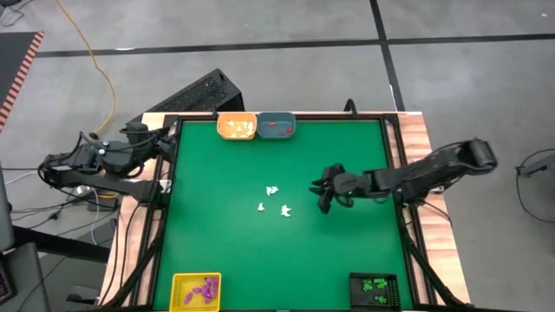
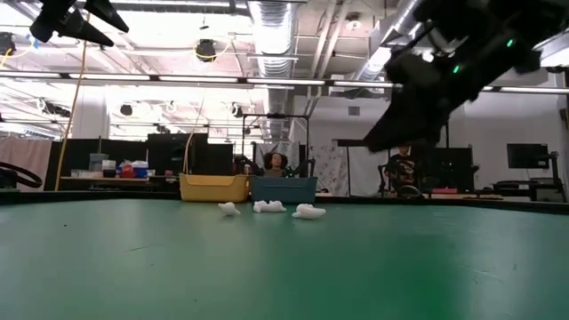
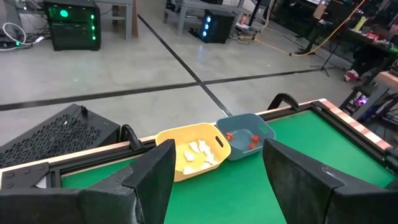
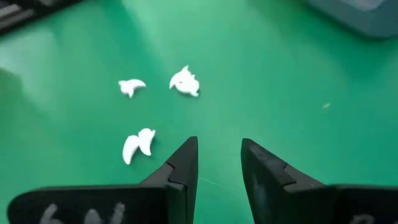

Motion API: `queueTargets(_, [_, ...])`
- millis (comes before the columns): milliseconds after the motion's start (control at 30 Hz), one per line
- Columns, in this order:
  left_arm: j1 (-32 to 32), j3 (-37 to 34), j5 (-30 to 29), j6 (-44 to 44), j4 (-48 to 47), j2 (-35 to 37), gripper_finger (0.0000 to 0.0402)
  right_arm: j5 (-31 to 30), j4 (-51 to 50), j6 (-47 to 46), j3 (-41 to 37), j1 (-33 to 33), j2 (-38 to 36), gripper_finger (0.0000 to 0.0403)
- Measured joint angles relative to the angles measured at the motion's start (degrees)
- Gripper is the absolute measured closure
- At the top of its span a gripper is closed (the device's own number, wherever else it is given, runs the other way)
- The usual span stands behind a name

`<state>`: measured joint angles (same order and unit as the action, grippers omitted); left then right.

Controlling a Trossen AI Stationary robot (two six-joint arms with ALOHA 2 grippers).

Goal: Sort Halloween decoration
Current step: Put the white ghost into the orange bin

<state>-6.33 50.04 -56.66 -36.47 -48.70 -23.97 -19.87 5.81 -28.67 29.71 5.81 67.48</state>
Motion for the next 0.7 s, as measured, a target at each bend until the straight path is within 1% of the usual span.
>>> queueTargets(167, [0.0, 0.0, 0.0, 0.0, 0.0, 0.0, 0.017, 0.5, 12.2, -0.3, 0.2, 1.4, 12.8, 0.0284])
queueTargets(267, [0.0, 0.0, 0.0, 0.0, 0.0, 0.0, 0.017, 0.6, 17.3, -0.3, 2.3, 1.9, 19.0, 0.0284])
queueTargets(400, [0.0, 0.0, 0.0, 0.0, 0.0, 0.0, 0.017, 0.8, 17.4, 1.7, 6.6, 2.2, 25.8, 0.0284])
queueTargets(533, [0.0, 0.0, 0.0, 0.0, -0.4, 0.0, 0.017, 2.6, 17.5, 2.7, 11.1, 2.9, 31.6, 0.0284])
queueTargets(700, [0.0, 0.0, 0.7, 0.0, -0.5, 0.0, 0.017, 3.2, 16.8, 3.7, 15.7, 4.0, 36.5, 0.0284])
